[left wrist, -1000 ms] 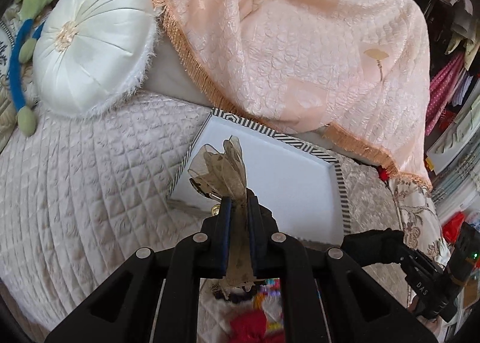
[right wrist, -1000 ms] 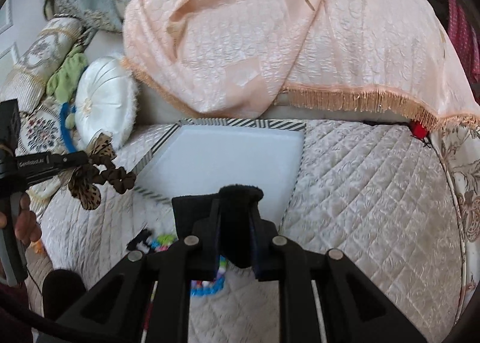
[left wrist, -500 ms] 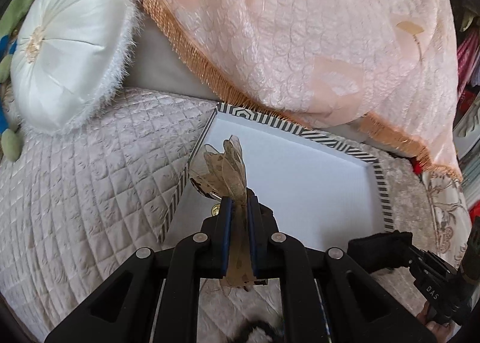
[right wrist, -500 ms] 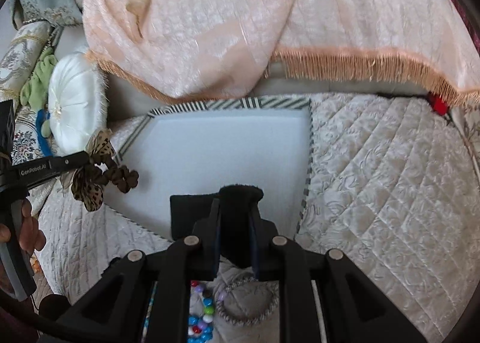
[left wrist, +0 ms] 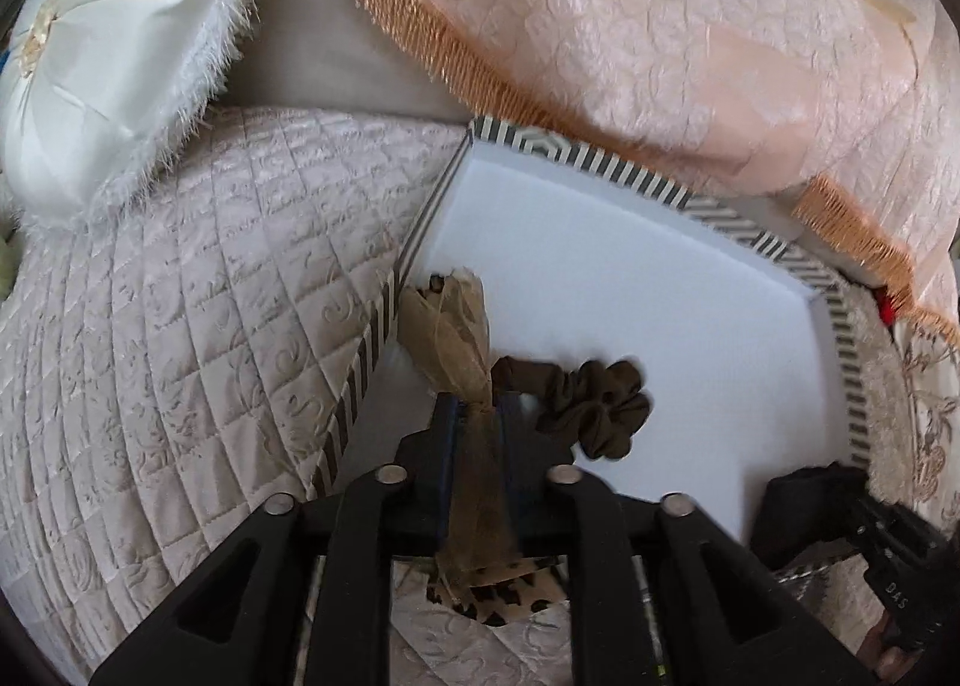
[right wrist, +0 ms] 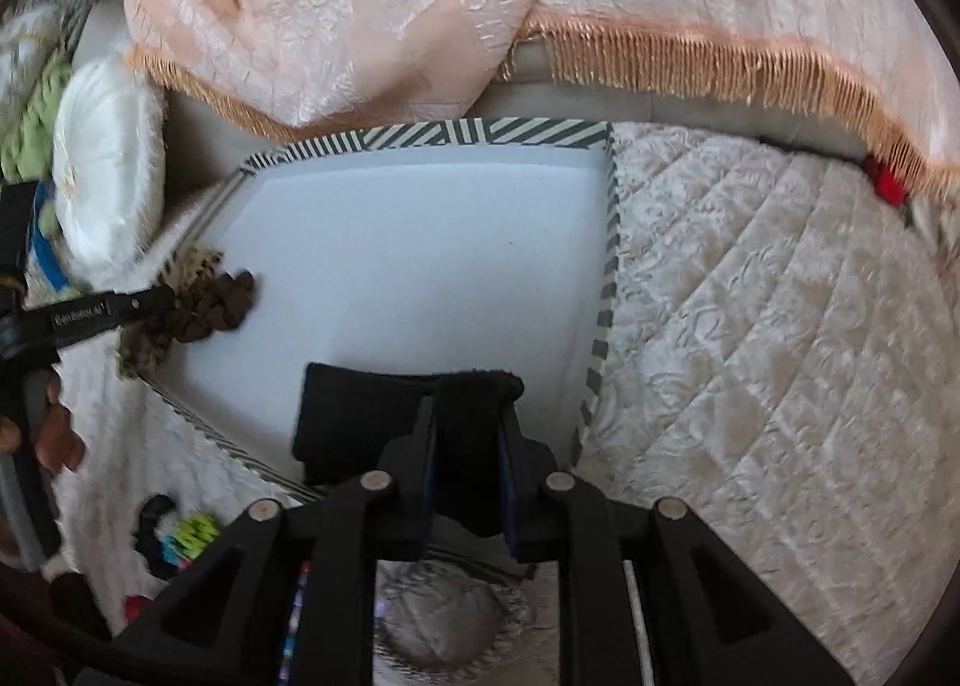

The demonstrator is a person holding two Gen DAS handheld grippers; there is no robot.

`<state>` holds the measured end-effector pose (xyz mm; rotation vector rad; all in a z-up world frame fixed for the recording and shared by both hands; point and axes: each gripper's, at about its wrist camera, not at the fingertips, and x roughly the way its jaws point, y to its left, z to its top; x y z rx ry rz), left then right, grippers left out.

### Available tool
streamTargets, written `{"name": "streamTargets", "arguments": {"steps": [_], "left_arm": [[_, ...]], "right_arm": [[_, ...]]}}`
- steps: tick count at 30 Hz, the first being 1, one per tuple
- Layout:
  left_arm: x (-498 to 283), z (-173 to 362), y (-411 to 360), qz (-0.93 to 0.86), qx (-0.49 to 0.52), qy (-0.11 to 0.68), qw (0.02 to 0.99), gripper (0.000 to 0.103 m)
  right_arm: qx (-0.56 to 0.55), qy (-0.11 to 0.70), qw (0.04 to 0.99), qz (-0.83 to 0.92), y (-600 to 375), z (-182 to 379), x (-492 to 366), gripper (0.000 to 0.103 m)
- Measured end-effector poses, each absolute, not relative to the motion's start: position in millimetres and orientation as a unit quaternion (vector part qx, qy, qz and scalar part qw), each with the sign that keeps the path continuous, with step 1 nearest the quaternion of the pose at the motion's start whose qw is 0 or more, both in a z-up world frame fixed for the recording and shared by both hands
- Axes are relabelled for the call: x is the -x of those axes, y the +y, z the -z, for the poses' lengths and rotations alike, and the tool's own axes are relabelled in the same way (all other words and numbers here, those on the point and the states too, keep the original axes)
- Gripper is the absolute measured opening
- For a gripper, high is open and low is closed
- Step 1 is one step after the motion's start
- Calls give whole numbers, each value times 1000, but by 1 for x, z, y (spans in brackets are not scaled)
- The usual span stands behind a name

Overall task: Organize jewelry
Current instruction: 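Carry both items into the striped tray and open both tools, then withdraw both tools from the tray toward the remaining jewelry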

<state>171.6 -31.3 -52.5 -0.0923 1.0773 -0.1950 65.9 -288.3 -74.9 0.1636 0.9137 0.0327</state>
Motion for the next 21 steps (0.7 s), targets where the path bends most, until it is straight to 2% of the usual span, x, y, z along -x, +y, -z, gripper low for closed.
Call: {"name": "streamTargets", "arguments": {"steps": [2,6,9,10,11,21], "left_arm": [[-167,57,-33,92,45,518,849,20],[-152,62,-39,85,42,524,846,21],[-140,59,-41,82,40,518,850,21],[-138,57,-42,82,42,515,852,21],[-136,55,-41,82,44,513,853,21],[-94,8,-37,51,30,465,883,21]], "right_arm": [[-67,443,894,-17,-285,75,-65,20],[-56,441,895,-23,-282,71,-61,27],[-61,433,899,-33,-281,65,-55,45],[-62,430,900,-33,-280,62,-52,54],[-60,426,902,-31,-277,58,-48,58],[-69,379,922,-34,-268,22,-6,64]]}}
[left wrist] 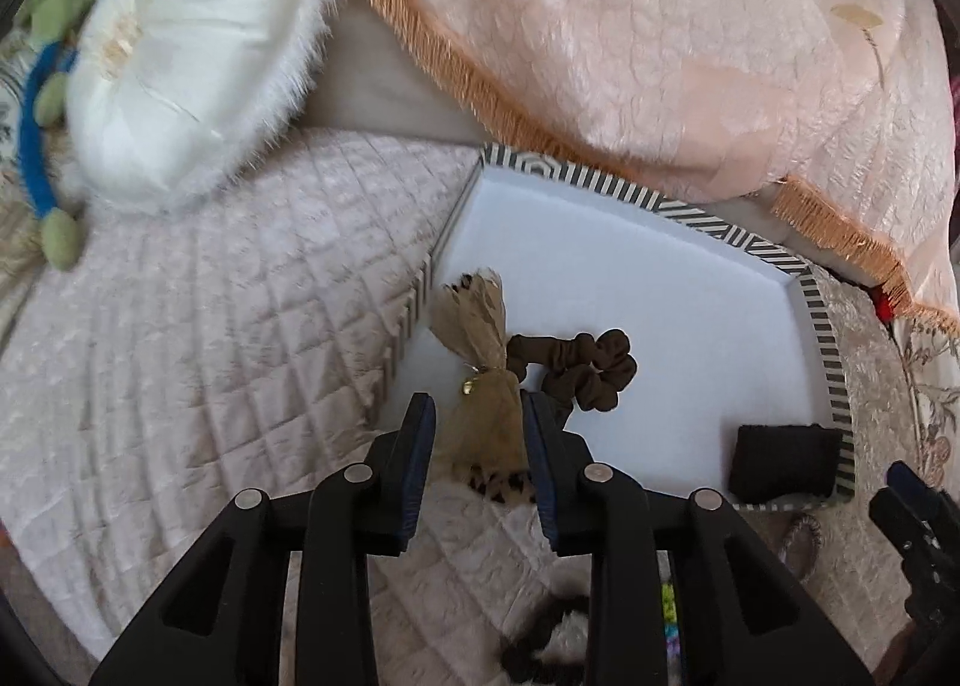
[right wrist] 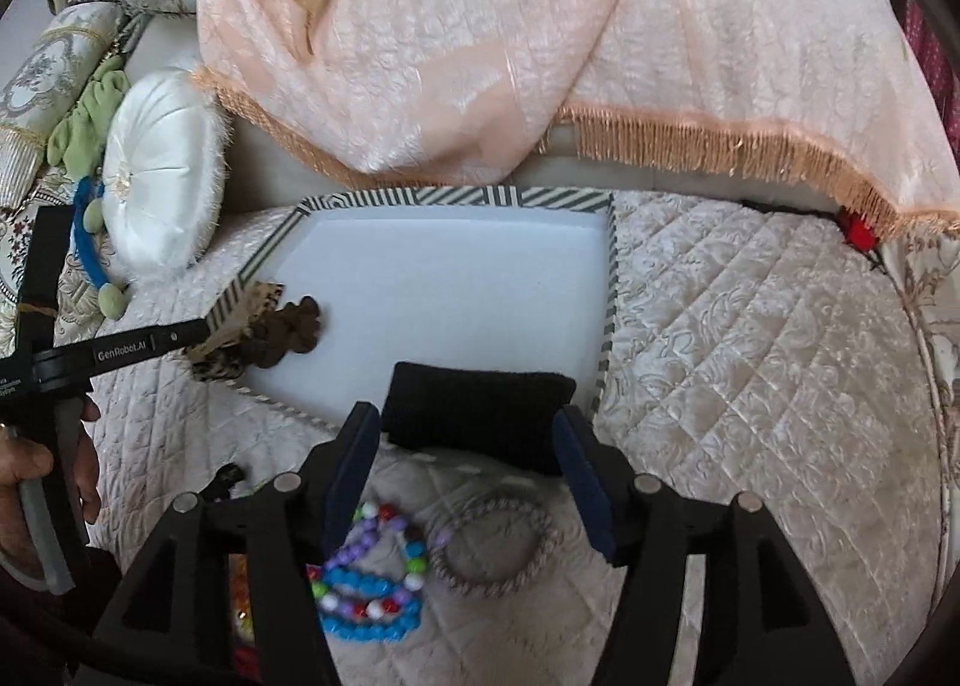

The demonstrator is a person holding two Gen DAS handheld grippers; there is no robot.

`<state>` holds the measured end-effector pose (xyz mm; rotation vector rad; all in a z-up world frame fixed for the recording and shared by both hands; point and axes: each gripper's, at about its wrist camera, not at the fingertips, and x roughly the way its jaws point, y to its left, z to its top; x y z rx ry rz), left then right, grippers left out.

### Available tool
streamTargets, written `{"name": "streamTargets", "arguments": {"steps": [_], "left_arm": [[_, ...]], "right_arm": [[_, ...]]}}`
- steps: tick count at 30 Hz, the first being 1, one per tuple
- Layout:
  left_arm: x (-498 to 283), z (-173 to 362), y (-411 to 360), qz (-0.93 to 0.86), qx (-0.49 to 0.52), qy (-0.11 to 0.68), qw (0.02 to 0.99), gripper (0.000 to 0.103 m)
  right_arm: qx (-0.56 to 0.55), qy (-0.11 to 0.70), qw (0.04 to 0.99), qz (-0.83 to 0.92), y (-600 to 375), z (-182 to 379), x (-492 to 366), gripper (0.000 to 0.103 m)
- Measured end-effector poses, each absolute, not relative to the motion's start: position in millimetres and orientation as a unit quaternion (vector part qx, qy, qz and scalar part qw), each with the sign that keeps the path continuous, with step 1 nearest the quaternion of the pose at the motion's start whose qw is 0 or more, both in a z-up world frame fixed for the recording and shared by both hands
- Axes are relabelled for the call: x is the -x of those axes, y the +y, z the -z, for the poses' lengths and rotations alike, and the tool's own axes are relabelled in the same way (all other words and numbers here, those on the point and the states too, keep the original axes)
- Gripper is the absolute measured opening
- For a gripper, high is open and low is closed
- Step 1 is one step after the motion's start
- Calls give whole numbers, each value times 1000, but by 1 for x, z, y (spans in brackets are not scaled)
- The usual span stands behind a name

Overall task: Organize jewelry
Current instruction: 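Withdraw both tools from the tray toward the remaining jewelry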

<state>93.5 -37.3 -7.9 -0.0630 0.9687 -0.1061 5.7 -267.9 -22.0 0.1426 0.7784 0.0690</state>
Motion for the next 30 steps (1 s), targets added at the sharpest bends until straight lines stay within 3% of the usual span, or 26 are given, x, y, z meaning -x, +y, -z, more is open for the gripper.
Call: {"name": "streamTargets", "arguments": {"steps": [12,30], "left_arm": [[-17,-24,-45,54,-17,425,904,21],[53,-39,-53,52,-30,402,914,21]], "right_arm": [[-70,340,937,-33,-250,-7,63,72],[-47,337,940,-26,-240,-12,118,75]]}}
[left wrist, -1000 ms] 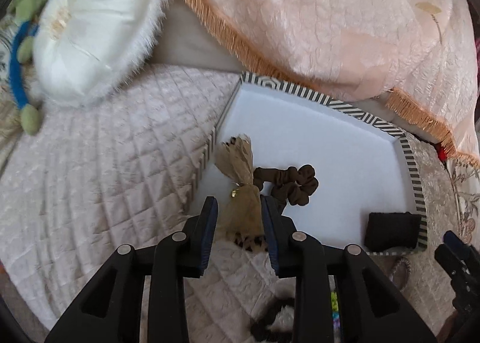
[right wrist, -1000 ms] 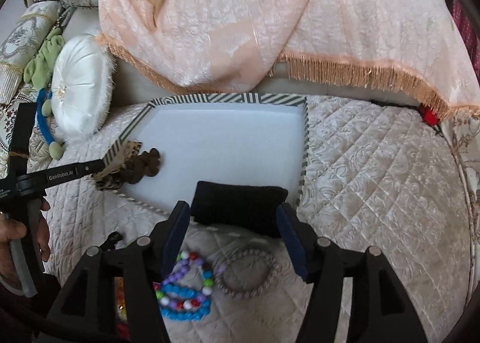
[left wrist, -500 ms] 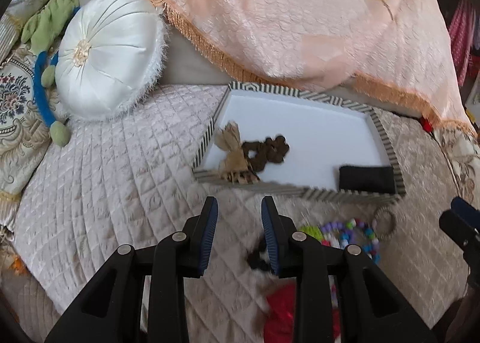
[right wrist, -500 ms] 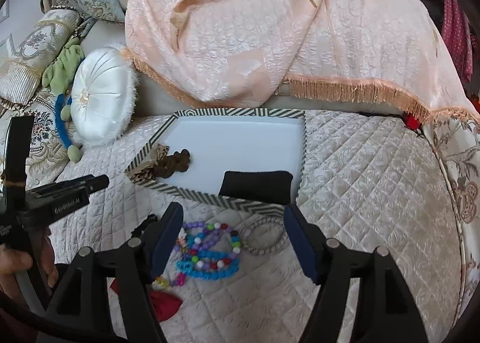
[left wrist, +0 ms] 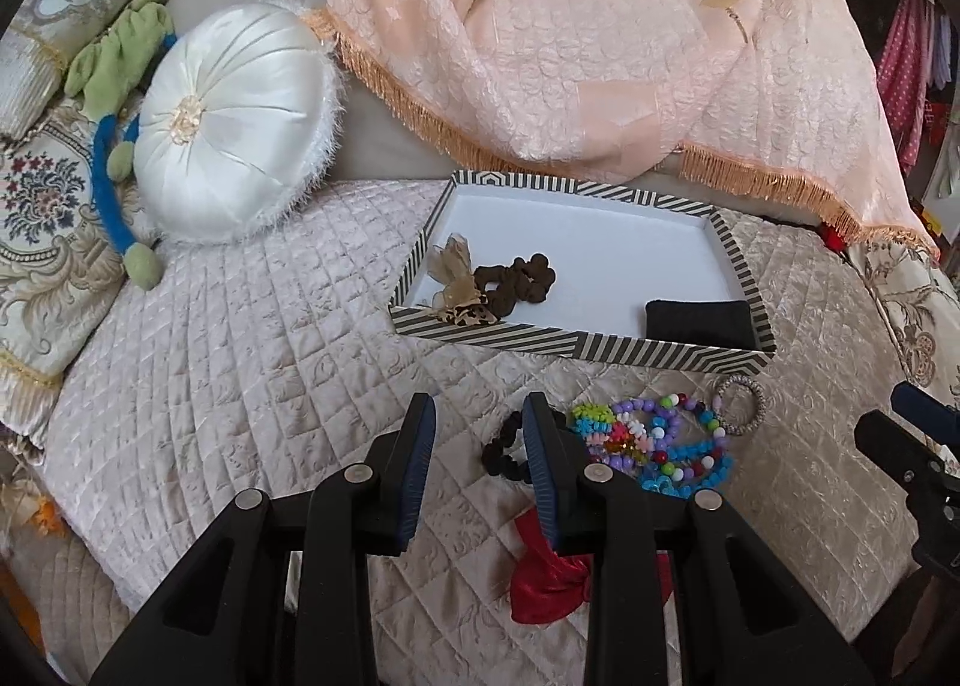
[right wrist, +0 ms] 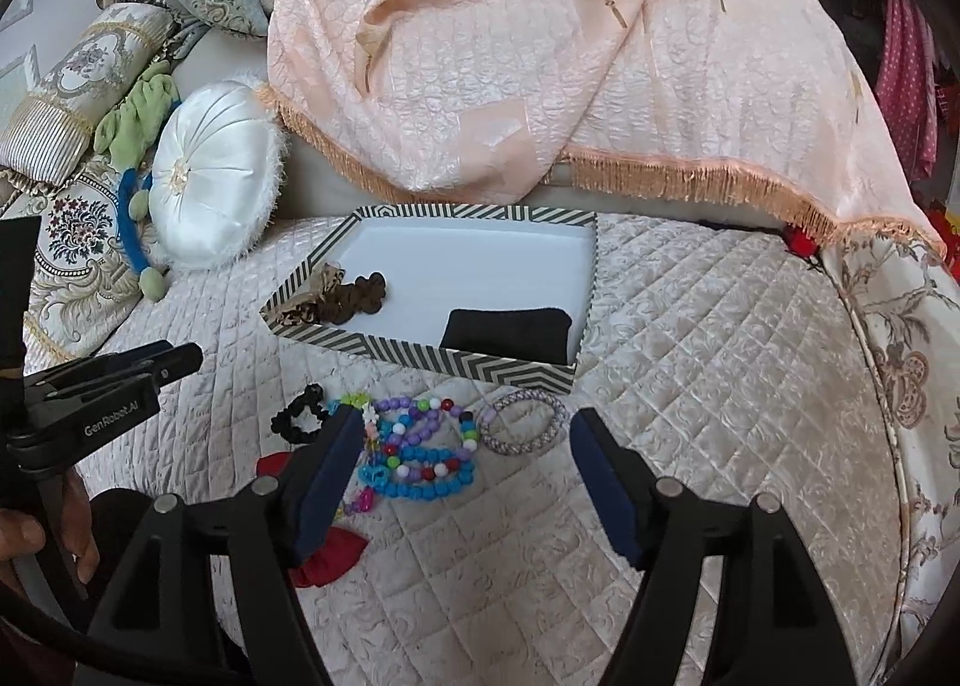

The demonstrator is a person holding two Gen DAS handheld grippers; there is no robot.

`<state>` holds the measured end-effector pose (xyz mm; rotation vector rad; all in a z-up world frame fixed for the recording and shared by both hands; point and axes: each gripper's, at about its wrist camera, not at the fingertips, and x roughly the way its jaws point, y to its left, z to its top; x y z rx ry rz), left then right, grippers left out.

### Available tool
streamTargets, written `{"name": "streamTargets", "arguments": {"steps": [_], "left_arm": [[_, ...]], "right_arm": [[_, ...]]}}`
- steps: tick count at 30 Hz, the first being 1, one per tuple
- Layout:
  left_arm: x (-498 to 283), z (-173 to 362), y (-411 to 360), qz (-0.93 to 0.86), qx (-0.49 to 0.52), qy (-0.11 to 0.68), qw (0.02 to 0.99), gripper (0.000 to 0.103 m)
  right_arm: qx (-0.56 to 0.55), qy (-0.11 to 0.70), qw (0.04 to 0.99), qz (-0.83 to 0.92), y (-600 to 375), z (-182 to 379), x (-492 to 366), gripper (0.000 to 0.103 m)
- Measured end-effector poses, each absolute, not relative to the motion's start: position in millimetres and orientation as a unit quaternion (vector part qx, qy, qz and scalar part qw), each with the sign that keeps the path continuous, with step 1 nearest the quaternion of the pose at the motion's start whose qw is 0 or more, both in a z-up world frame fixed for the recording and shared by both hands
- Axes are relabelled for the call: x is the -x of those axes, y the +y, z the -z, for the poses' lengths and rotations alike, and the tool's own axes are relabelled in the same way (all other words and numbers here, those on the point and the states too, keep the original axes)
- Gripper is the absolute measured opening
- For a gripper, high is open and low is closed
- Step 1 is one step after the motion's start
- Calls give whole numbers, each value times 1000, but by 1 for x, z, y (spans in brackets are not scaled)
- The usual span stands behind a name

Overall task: Organize jewelry
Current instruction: 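Withdraw both tools from the tray toward the remaining jewelry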

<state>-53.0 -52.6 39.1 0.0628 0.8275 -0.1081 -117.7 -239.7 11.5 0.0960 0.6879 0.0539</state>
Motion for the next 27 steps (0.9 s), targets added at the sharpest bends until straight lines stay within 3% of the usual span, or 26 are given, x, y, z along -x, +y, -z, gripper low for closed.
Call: {"name": "streamTargets", "arguments": {"steps": [27], "left_arm": [[74,-46,-54,51,-25,380,923,21]], "right_arm": [[-23,327,945,-11,-231,-26,132,80]]}}
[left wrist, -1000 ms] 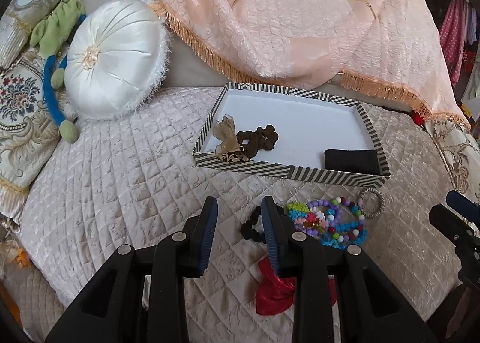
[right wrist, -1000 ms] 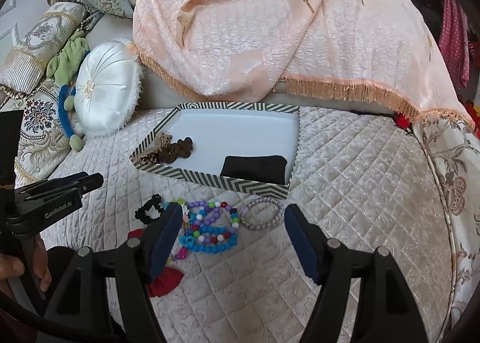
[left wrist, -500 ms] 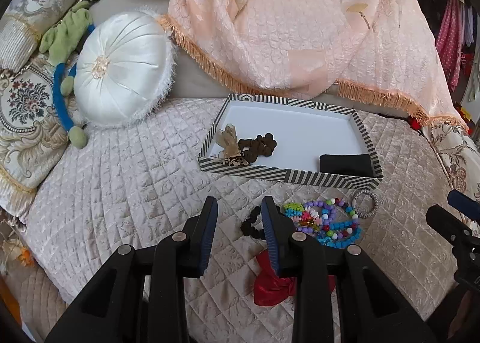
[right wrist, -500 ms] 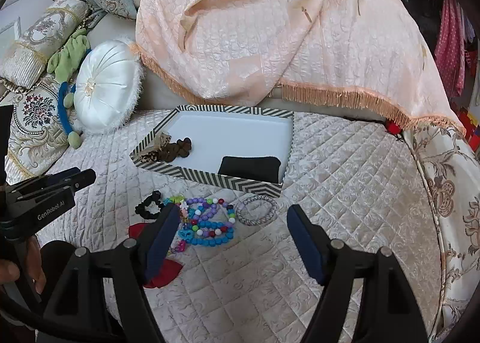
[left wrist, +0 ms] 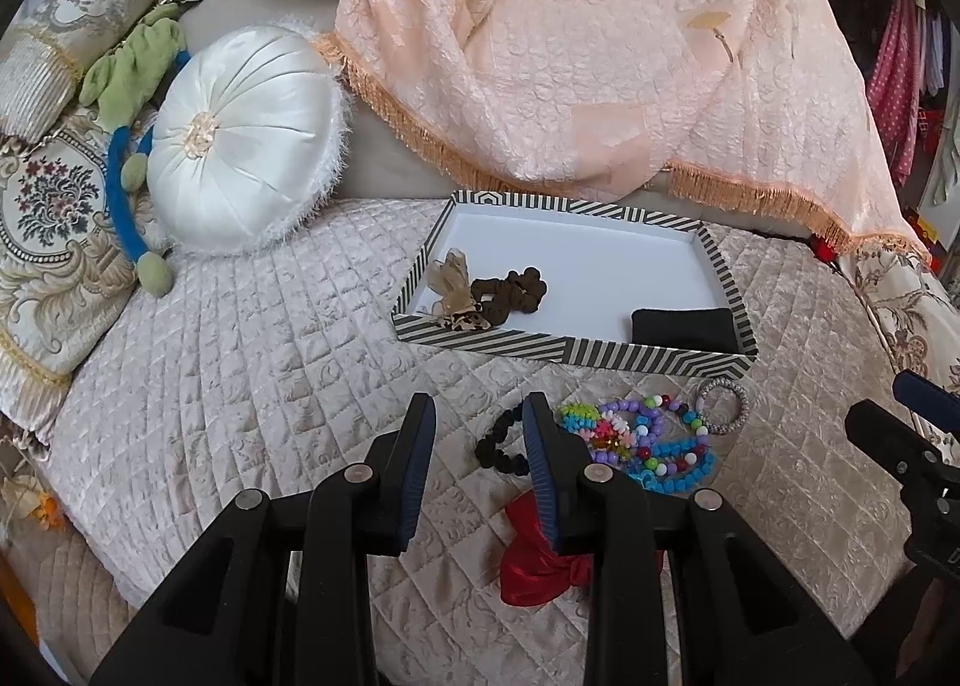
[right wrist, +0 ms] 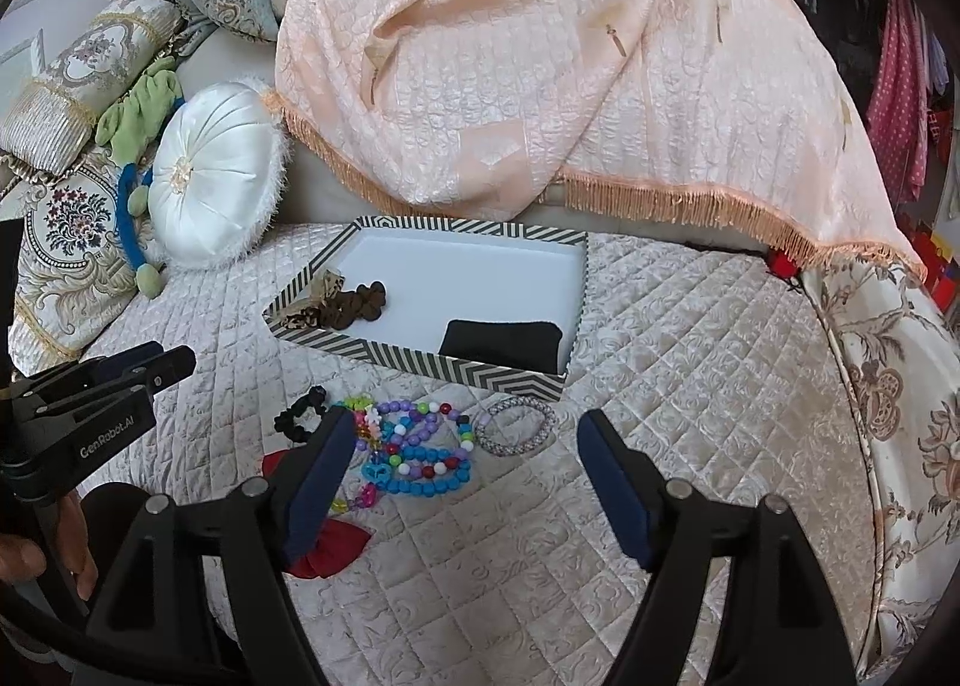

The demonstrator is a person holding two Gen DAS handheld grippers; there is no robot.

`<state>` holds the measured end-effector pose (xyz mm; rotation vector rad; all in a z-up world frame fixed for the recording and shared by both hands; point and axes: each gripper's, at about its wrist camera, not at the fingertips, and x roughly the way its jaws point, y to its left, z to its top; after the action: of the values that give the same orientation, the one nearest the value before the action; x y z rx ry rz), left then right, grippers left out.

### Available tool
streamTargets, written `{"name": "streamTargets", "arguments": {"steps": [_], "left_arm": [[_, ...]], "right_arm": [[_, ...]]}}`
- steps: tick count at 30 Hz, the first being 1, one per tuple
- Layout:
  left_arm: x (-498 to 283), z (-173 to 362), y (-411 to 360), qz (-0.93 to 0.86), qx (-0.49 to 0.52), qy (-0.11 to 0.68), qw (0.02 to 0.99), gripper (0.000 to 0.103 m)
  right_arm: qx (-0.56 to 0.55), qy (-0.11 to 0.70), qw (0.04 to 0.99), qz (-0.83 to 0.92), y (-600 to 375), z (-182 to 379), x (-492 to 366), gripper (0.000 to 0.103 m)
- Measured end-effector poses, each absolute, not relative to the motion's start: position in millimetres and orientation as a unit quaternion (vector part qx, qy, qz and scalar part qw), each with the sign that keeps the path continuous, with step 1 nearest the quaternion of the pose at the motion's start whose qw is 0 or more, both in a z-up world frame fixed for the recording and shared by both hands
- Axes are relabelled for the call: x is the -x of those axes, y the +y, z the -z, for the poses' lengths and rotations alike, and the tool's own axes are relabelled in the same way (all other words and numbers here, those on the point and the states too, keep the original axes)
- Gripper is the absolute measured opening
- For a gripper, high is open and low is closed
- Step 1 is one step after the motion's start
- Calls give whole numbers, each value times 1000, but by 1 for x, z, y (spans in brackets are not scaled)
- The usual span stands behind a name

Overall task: Organize jewelry
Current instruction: 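Withdraw both tools from the tray toward the remaining jewelry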

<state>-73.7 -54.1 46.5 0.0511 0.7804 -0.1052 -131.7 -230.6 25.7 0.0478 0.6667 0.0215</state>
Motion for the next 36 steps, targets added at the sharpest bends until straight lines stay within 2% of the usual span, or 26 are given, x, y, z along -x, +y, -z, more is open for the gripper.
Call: {"name": "streamTargets", "arguments": {"steps": [36], "left_arm": [[68,-45,-30,41,18,398,916,21]], "right_arm": [[-28,351,936,3,-233,-17,120,80]]}}
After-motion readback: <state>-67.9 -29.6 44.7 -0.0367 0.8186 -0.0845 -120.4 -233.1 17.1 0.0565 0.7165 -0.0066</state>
